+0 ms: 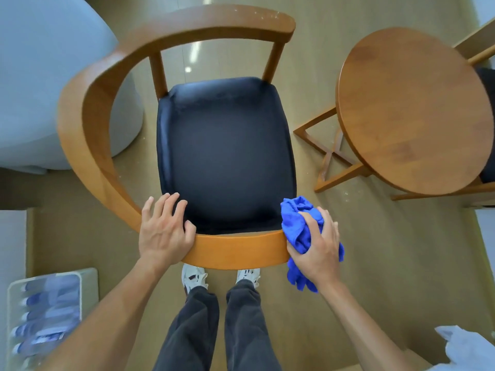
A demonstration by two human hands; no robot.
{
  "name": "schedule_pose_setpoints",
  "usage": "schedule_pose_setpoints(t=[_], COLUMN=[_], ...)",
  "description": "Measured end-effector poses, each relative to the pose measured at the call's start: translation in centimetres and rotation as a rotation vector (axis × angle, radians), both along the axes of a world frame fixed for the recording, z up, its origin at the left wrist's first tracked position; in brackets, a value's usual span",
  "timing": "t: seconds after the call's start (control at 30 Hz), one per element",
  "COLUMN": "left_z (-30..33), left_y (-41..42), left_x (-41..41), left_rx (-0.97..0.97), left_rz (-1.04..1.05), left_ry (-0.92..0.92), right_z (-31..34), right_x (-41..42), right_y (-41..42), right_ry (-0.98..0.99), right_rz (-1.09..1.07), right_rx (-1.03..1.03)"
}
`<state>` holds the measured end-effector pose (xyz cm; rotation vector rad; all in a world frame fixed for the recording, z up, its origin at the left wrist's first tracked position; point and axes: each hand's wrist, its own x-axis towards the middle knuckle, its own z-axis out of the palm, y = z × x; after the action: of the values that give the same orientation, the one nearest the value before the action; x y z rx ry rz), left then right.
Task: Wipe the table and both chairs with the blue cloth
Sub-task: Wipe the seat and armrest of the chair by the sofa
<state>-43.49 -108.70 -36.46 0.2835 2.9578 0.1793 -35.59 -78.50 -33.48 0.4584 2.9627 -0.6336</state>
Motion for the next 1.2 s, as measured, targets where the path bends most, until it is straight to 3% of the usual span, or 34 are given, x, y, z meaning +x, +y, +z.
schedule_pose_setpoints(t=[0.23,0.4,0.6,0.8,0.93,1.0,1.1,1.2], left_z=[0.8,2.5,4.2,7.4,7.7,6.5,4.5,2.7], left_y=[-0.1,-1.3,-5.7,-7.9,-6.9,-6.1,-5.1,-5.4], left_x=[-0.1,-0.2,0.2,-0.1,0.3,0.7,0.9,0.7], left_rx=[0.045,0.526,0.663,0.657,0.632,0.519,0.368,0.21], left_rz=[0.011,0.18,0.343,0.476,0.493,0.477,0.455,0.347], left_ry=[-0.07,-0.035,0.123,0.237,0.14,0.08,0.037,0.093], right_z=[-1.6,-1.3,-1.3,1.3,2.6,2.6,1.5,-0.4], right_x=[2.7,2.3,0.3,-6.9,-8.0,-8.2,-7.5,-5.7], right_y=[-14.4,-18.4,-22.3,-31.3,-28.5,-26.3,-24.6,-23.9], right_ry=[0.11,0.143,0.111,-0.183,-0.344,-0.373,-0.4,-0.192], right_rz=[0.015,0.113,0.336,0.217,0.137,0.121,0.022,0.16], right_rx=[-0.012,0.038,-0.036,-0.449,-1.046,-1.157,-1.006,-0.407])
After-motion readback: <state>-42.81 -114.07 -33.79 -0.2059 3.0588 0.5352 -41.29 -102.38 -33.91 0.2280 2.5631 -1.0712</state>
